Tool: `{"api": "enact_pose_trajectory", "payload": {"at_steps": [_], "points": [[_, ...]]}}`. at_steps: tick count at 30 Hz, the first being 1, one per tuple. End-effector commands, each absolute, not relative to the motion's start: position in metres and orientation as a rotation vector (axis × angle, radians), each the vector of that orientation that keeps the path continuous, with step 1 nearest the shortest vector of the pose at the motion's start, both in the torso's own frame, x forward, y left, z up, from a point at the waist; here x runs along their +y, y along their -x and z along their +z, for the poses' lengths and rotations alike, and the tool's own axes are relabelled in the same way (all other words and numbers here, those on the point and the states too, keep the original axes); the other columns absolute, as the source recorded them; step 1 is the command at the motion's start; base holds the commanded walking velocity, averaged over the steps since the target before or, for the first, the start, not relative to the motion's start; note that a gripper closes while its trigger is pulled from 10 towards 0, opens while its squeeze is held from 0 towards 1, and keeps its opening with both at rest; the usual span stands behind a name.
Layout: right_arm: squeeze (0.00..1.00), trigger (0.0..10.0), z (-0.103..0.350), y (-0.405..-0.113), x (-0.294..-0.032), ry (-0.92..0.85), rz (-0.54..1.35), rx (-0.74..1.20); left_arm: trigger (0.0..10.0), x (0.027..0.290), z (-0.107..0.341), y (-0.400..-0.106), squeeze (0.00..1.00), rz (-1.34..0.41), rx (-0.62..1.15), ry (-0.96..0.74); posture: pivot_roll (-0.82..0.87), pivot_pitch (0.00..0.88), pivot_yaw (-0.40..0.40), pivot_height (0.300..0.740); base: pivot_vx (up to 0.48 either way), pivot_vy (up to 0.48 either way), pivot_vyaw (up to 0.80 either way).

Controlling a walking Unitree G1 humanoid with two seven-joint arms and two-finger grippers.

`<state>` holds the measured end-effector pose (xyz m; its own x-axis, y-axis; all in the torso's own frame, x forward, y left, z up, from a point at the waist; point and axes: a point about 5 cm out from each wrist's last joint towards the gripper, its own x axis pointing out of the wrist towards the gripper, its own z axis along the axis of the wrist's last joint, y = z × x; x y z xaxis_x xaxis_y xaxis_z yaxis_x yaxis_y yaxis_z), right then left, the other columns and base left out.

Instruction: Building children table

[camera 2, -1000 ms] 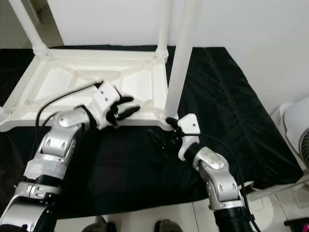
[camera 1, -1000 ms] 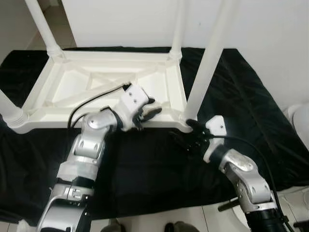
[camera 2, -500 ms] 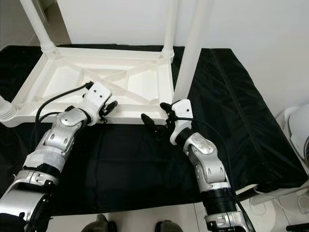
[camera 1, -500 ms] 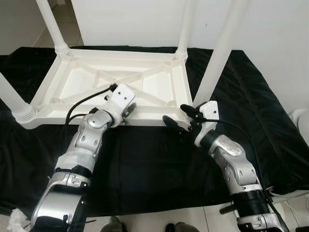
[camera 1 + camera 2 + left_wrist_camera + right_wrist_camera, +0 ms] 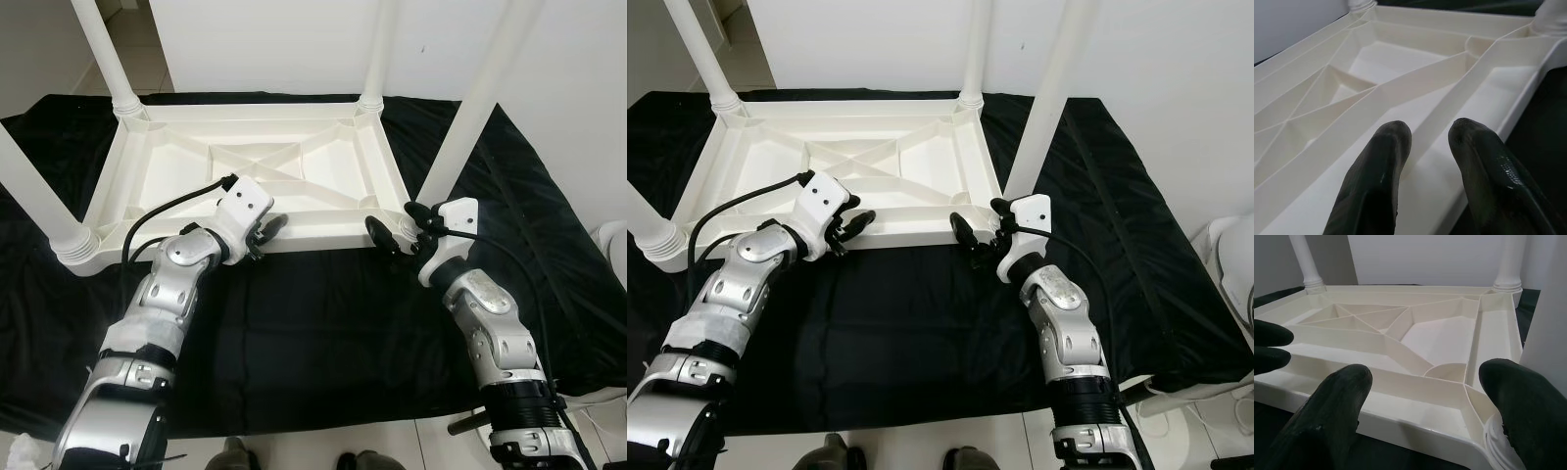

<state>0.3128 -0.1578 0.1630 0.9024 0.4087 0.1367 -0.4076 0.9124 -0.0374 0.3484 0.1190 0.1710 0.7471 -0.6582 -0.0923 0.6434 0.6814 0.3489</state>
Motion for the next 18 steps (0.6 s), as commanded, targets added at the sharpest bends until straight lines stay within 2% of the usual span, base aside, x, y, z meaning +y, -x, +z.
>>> {"api": "enact_pose_trajectory", "payload": {"at_steps": [1,10,11,14,15,18], "points": [[0.00,10.0,0.158,-0.309,-0.159,-0.006,0.398,-0.147,10.0,0.115,0.166,-0.343,0.00,-0.765,-0.035,-0.361,-0.09,0.079,0.029,0.740,0.000,0.000,0.00],[0.00,10.0,0.153,-0.302,-0.142,-0.048,0.426,-0.148,10.0,0.113,0.158,-0.341,0.00,-0.782,-0.013,-0.344,-0.08,0.085,0.033,0.740,0.000,0.000,0.00],[0.00,10.0,0.152,-0.302,-0.140,-0.052,0.432,-0.147,10.0,0.113,0.156,-0.341,0.76,-0.790,-0.006,-0.342,-0.08,0.085,0.033,0.740,0.000,0.000,0.00],[0.00,10.0,0.151,-0.301,-0.139,-0.054,0.434,-0.146,10.0,0.114,0.156,-0.341,0.76,-0.793,0.002,-0.333,-0.08,0.085,0.033,0.740,0.000,0.000,0.00],[0.00,10.0,0.151,-0.302,-0.138,-0.056,0.433,-0.146,10.0,0.113,0.156,-0.341,1.00,-0.803,0.003,-0.325,-0.08,0.081,0.031,0.740,0.000,0.000,0.00],[0.00,10.0,0.151,-0.302,-0.138,-0.056,0.430,-0.149,10.0,0.114,0.155,-0.341,1.00,-0.804,0.006,-0.329,-0.08,0.081,0.031,0.740,0.000,0.000,0.00]]}}
